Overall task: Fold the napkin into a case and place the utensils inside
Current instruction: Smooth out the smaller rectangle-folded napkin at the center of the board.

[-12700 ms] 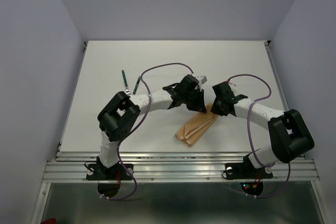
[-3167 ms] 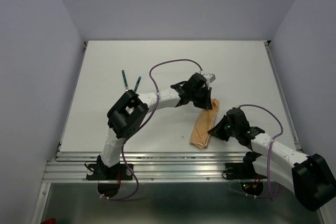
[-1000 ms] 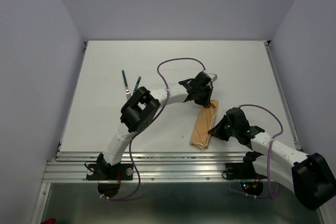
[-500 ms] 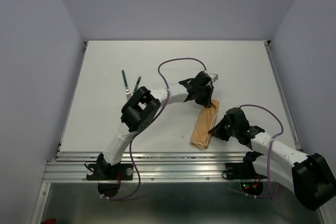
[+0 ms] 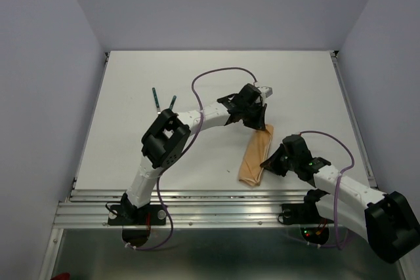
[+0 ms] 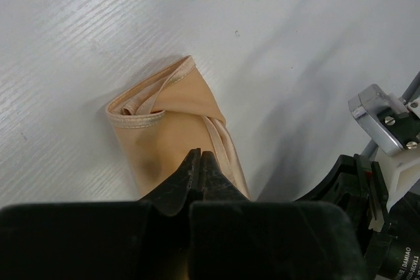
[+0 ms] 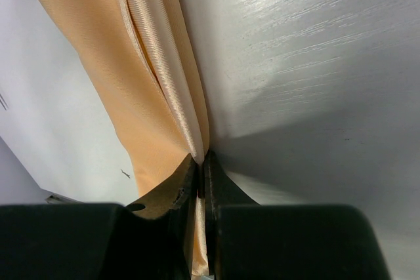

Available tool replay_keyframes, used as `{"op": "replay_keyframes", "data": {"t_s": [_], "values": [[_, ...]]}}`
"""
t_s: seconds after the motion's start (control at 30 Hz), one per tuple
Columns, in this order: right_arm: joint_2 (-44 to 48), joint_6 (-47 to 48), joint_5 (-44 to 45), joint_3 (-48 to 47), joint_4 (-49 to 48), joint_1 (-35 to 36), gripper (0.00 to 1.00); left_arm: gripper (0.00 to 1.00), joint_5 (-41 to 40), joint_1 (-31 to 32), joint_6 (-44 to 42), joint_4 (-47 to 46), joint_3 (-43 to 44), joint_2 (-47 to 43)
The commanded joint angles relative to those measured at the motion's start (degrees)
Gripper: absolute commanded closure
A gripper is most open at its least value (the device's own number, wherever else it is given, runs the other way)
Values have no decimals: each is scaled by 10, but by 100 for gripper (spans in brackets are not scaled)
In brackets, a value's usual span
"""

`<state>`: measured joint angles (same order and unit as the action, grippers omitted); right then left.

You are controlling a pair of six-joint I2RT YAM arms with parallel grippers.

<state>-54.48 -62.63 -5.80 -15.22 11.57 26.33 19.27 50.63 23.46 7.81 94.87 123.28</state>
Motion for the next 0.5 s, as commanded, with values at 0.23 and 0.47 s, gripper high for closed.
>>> {"op": "replay_keyframes", "data": {"t_s": [0.23, 0.47], "values": [[0, 1, 7, -1, -1, 3, 99, 100, 56, -1, 3, -24, -2, 1], [2, -3, 11, -2, 4, 3, 99, 100, 78, 3, 6, -28, 8, 29]]}}
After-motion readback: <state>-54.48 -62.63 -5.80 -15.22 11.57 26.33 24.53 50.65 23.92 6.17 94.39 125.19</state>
